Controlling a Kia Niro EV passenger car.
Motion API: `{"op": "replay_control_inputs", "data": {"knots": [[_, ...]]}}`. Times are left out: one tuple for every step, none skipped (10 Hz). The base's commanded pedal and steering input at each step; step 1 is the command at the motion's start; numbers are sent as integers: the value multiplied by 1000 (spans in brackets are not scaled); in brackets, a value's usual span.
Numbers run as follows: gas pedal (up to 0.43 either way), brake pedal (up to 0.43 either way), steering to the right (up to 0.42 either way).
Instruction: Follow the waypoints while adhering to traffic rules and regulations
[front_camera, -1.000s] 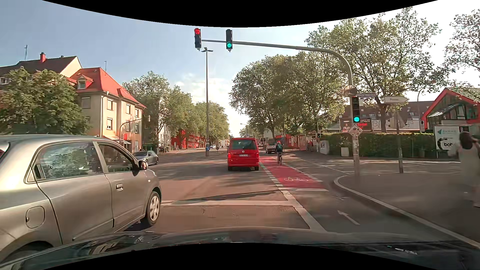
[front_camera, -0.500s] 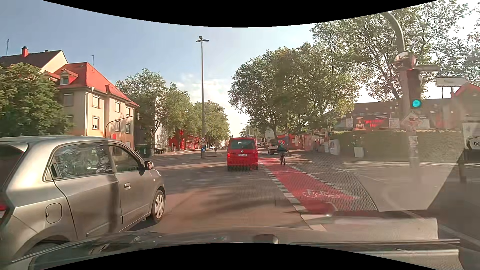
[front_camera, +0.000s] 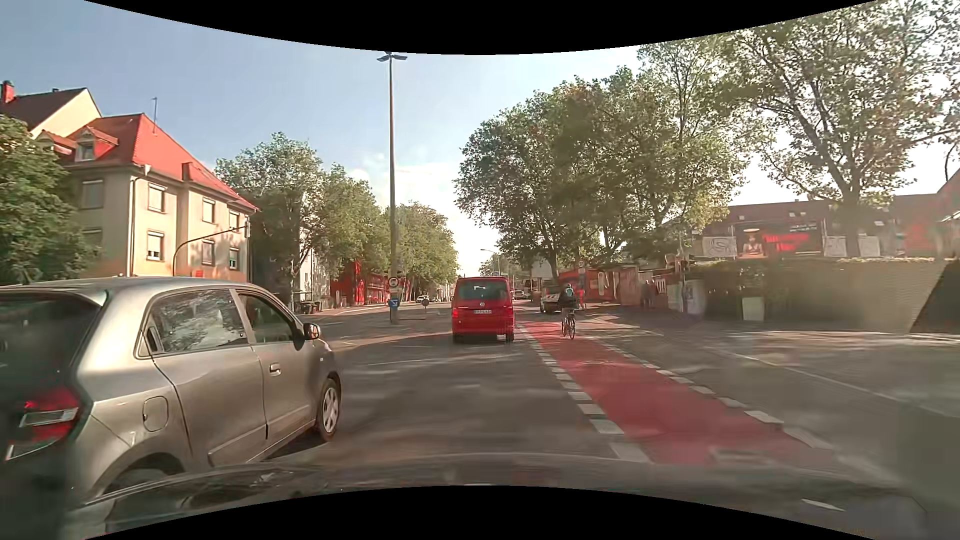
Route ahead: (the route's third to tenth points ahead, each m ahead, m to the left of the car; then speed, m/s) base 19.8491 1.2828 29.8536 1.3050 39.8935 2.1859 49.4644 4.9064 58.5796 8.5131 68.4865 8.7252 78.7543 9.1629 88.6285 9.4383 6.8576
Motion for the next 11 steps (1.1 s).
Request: {"op": "replay_control_inputs", "data": {"knots": [[130,0,0],[138,0,1],[169,0,1],[169,0,-2],[169,0,-3],[169,0,-2],[169,0,-1],[177,0,-1],[177,0,-2],[177,0,-3],[189,0,-3]]}}
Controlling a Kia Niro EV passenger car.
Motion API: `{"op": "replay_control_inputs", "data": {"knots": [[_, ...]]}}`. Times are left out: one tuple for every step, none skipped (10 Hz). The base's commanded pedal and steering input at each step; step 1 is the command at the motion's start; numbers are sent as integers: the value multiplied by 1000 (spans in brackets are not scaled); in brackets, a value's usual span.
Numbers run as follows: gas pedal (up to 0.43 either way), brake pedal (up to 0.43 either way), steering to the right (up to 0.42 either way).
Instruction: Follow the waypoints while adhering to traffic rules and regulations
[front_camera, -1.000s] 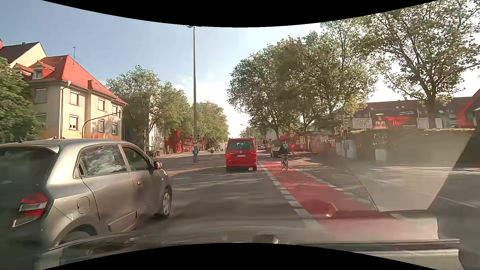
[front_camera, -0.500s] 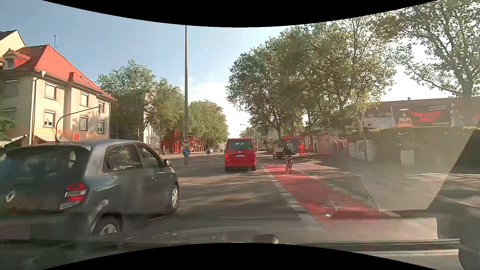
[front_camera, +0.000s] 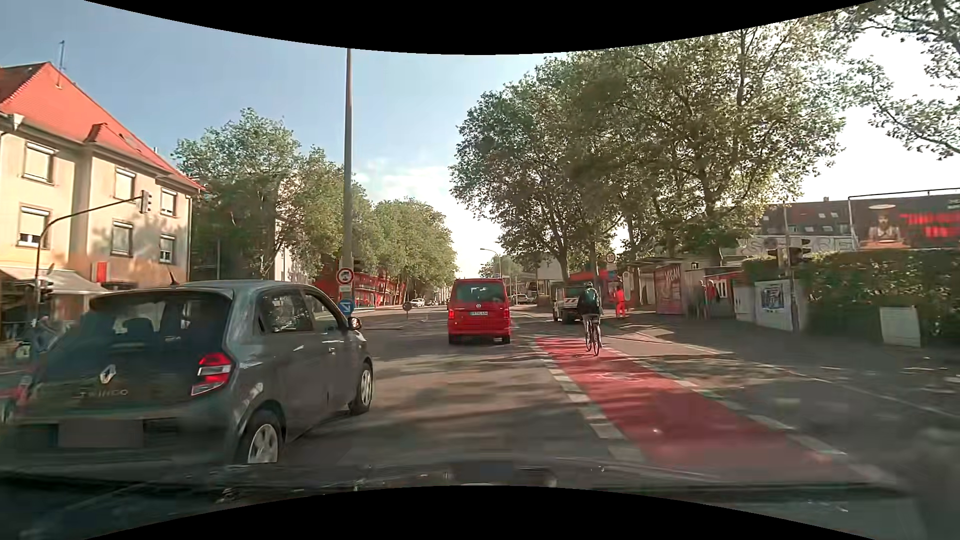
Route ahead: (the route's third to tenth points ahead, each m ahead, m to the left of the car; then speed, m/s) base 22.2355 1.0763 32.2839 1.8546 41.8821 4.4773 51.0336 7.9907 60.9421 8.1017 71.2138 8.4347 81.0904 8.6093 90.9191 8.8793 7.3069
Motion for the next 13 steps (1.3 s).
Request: {"op": "replay_control_inputs", "data": {"knots": [[189,0,-3],[197,0,-5],[197,0,-9],[197,0,-12],[197,0,-12],[197,0,-12],[189,0,-11],[189,0,-11],[157,0,-12],[118,0,-12],[110,0,-12],[87,0,-13],[47,0,-16]]}}
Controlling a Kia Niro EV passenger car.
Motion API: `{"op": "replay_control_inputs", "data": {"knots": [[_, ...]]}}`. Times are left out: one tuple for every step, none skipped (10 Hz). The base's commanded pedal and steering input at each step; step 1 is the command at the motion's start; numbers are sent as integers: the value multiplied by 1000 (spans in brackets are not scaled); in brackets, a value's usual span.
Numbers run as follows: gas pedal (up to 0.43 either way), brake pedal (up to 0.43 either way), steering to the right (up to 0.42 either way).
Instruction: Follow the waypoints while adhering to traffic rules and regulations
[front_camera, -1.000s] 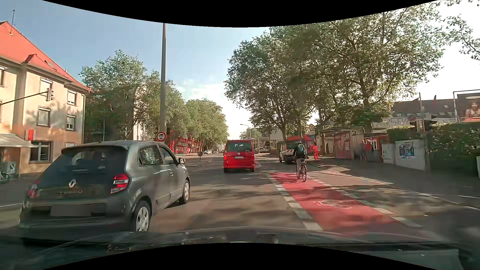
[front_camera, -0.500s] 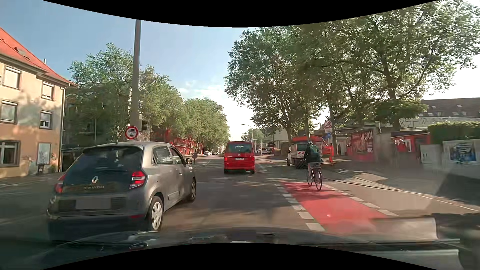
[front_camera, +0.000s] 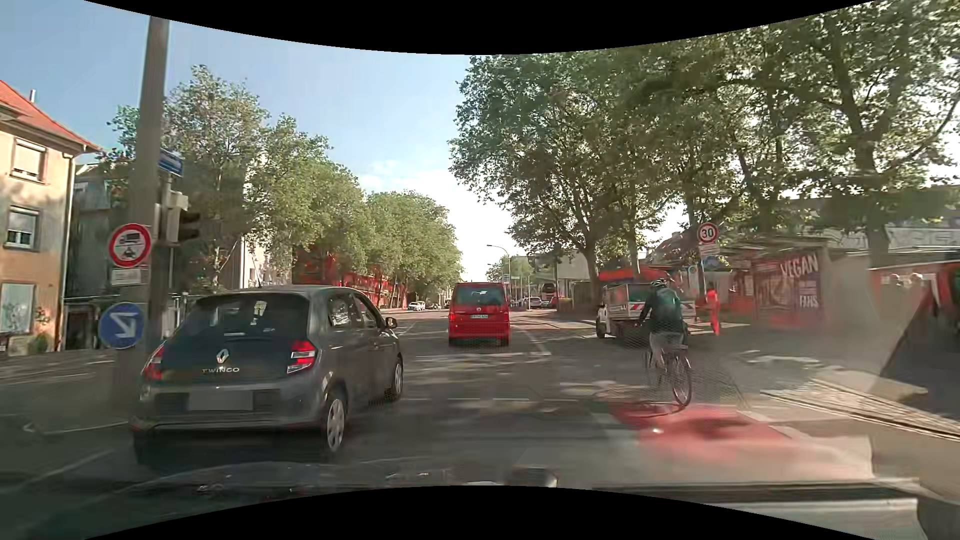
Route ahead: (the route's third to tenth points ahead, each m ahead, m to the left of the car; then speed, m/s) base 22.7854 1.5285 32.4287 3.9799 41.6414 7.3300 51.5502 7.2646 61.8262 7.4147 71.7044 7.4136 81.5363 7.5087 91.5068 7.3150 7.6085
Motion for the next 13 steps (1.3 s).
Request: {"op": "replay_control_inputs", "data": {"knots": [[39,0,-17],[39,0,-17],[59,0,-18],[98,0,-19],[118,0,-19],[130,0,-19],[138,0,-20],[138,0,-20],[138,0,-20],[138,0,-20],[138,0,-20],[138,0,-19],[150,0,-19]]}}
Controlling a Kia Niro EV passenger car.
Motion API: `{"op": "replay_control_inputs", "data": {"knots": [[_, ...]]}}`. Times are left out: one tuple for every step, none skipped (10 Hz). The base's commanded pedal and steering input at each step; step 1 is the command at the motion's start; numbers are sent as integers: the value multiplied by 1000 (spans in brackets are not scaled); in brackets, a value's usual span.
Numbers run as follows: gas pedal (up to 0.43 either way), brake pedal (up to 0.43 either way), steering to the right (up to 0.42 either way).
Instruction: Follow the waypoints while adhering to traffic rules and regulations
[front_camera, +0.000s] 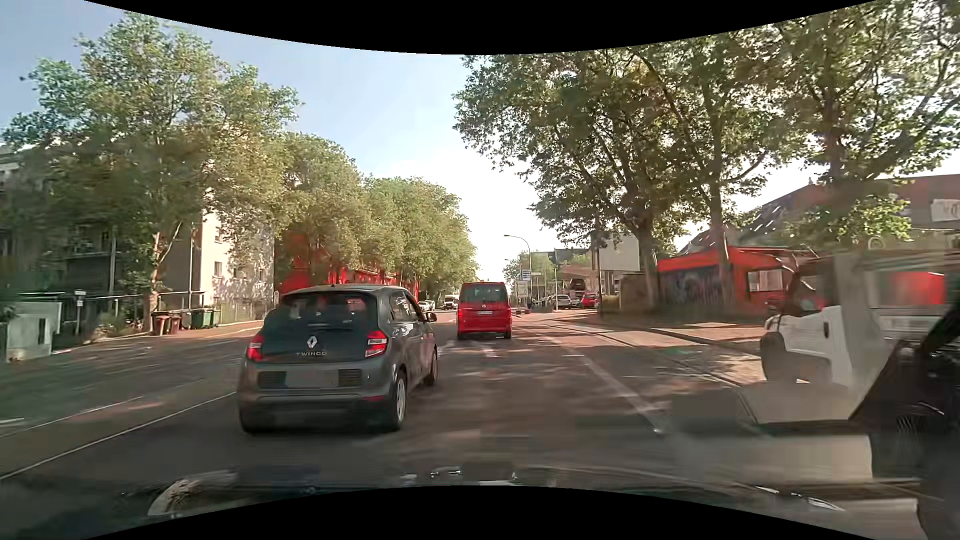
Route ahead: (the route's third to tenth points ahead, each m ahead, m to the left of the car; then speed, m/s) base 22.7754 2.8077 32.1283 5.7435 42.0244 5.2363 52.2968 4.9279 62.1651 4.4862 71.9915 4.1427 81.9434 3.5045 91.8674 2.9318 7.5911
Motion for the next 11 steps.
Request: {"op": "replay_control_inputs", "data": {"knots": [[157,0,-19],[157,0,-18],[157,0,-16],[169,0,-14],[169,0,-13],[169,0,-13],[169,0,-12],[177,0,-11],[189,0,-11],[189,0,-10],[189,0,-11]]}}
